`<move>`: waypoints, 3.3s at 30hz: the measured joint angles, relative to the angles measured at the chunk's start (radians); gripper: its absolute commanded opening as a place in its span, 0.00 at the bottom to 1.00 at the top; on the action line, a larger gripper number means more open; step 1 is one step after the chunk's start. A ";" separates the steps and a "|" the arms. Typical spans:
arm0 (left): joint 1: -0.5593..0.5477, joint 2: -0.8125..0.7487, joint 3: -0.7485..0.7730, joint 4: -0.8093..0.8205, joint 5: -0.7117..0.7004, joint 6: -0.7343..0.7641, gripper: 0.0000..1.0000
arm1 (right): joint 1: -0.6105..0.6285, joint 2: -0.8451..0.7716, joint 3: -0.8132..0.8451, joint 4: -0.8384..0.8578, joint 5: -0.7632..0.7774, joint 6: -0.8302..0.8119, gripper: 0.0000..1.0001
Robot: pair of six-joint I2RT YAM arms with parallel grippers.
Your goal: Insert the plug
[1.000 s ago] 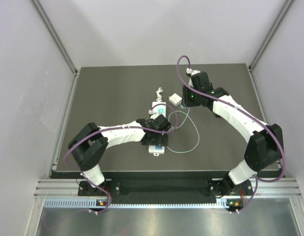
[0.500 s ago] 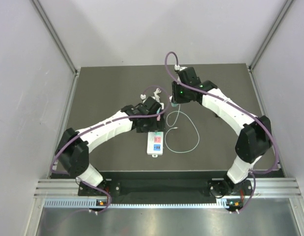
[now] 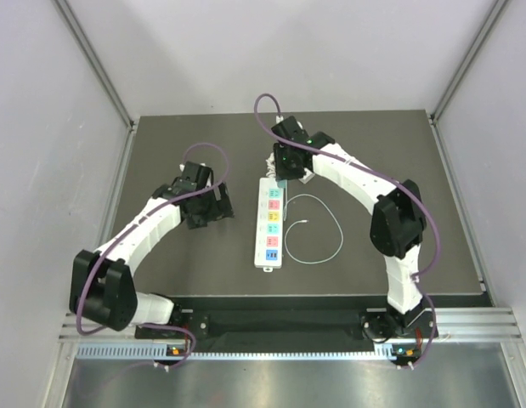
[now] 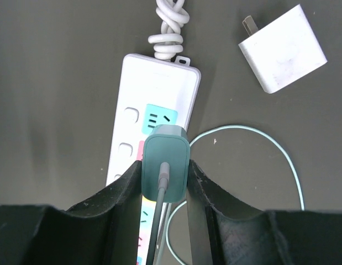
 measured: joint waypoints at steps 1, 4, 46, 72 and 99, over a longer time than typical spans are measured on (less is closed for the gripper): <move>0.006 -0.017 -0.008 0.005 -0.017 0.005 0.93 | 0.002 0.017 0.017 -0.010 0.002 0.006 0.00; 0.032 -0.053 -0.026 0.007 -0.041 0.017 0.93 | 0.008 0.060 0.056 -0.032 0.007 0.022 0.00; 0.050 -0.106 -0.027 -0.010 0.020 0.132 0.92 | 0.054 0.193 0.120 -0.013 0.068 0.121 0.00; 0.050 -0.123 -0.028 -0.003 0.080 0.138 0.93 | 0.055 0.193 0.129 -0.020 0.076 0.117 0.00; 0.056 -0.128 -0.035 0.004 0.100 0.146 0.93 | 0.058 0.118 -0.036 0.145 0.108 0.110 0.00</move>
